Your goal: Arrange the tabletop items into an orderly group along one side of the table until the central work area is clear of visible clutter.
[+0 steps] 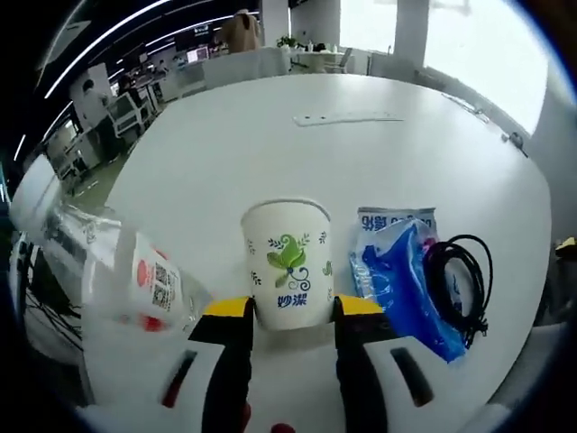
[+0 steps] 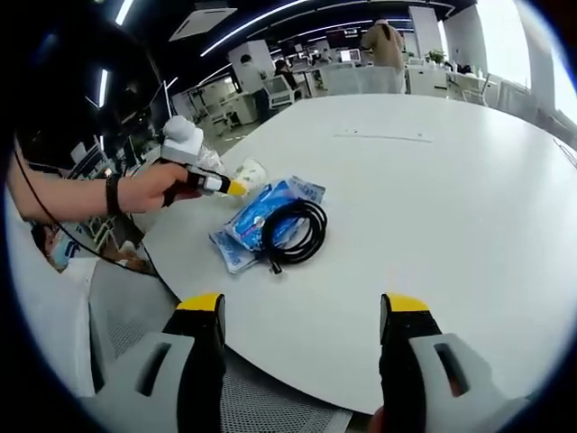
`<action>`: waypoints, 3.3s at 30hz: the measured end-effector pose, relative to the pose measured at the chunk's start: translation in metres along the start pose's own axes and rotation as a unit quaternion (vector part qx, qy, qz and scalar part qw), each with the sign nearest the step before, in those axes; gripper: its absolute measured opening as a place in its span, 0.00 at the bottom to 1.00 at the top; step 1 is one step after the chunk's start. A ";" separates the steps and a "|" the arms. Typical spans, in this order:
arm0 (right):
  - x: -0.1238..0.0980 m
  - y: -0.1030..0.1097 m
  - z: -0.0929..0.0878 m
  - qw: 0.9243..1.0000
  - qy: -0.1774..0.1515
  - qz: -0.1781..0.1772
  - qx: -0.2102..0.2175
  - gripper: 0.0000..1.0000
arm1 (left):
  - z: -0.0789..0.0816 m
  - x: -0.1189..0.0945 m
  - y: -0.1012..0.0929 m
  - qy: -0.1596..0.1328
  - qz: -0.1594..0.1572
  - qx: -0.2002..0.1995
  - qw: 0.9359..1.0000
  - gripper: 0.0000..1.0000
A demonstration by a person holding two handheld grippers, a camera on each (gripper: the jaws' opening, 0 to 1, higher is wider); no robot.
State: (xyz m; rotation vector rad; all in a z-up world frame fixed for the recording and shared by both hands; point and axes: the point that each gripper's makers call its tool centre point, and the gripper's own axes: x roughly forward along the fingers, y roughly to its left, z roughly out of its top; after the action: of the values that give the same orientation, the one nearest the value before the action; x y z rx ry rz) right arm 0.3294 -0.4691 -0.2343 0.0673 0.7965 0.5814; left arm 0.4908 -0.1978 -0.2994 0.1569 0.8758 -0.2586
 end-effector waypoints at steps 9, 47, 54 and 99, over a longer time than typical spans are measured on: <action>0.004 0.010 0.007 1.000 -0.011 0.008 -0.008 0.68 | -0.010 -0.029 0.010 -0.024 0.001 0.029 0.999 0.34; 0.025 0.061 0.045 0.994 -0.023 0.079 -0.075 0.63 | 0.000 -0.098 -0.109 -0.113 -0.138 0.140 0.974 0.34; 0.029 0.071 0.063 0.992 -0.047 0.103 -0.061 0.62 | 0.001 -0.105 -0.129 -0.124 -0.164 0.171 0.963 0.34; 0.034 0.117 0.061 0.977 -0.025 0.205 -0.050 0.05 | -0.024 -0.130 -0.194 -0.141 -0.234 0.342 0.899 0.34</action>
State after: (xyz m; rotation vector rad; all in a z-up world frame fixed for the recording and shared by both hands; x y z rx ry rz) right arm 0.3358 -0.3432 -0.1824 0.1551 0.7067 1.0069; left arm 0.3378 -0.3566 -0.2192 0.5506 0.4892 -1.0196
